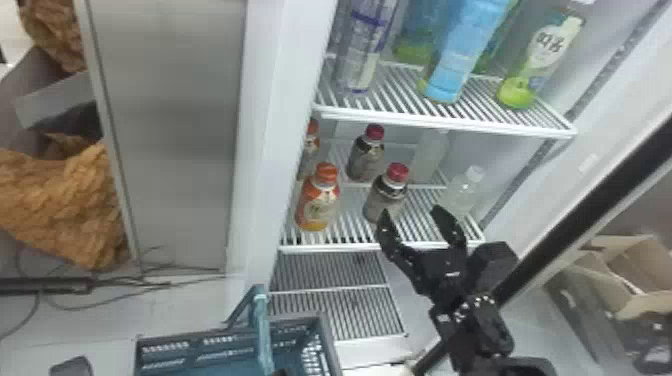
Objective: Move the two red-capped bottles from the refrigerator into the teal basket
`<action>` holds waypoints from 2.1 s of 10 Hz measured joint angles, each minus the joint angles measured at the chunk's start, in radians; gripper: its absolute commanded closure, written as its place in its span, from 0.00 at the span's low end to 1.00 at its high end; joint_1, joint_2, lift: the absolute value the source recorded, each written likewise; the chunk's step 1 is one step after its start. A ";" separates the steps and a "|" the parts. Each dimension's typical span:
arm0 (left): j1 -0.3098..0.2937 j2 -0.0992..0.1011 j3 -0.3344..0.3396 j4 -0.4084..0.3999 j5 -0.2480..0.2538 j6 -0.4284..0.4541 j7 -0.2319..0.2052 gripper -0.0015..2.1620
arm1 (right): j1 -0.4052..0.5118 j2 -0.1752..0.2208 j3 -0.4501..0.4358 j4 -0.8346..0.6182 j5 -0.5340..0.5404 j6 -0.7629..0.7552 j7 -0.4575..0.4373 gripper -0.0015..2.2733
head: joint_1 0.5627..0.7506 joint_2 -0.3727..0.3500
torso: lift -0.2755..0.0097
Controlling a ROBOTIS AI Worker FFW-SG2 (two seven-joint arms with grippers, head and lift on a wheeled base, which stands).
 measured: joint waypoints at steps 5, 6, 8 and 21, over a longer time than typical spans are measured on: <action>-0.008 0.008 -0.011 0.000 0.005 0.000 0.000 0.53 | -0.103 0.000 0.037 0.119 -0.004 -0.033 -0.015 0.04 | 0.70 0.03 | 0.17; -0.010 0.008 -0.014 0.001 0.007 0.000 0.001 0.53 | -0.123 0.000 0.037 0.145 -0.004 -0.034 -0.018 0.04 | 0.70 0.03 | 0.17; -0.014 0.008 -0.018 0.002 0.010 -0.003 0.002 0.53 | -0.161 -0.001 0.037 0.188 -0.005 -0.034 -0.020 0.05 | 0.70 0.03 | 0.17; -0.015 0.013 -0.026 0.008 0.029 -0.012 0.001 0.53 | -0.120 -0.018 0.052 0.047 -0.089 0.070 -0.008 0.32 | 0.70 0.03 | 0.17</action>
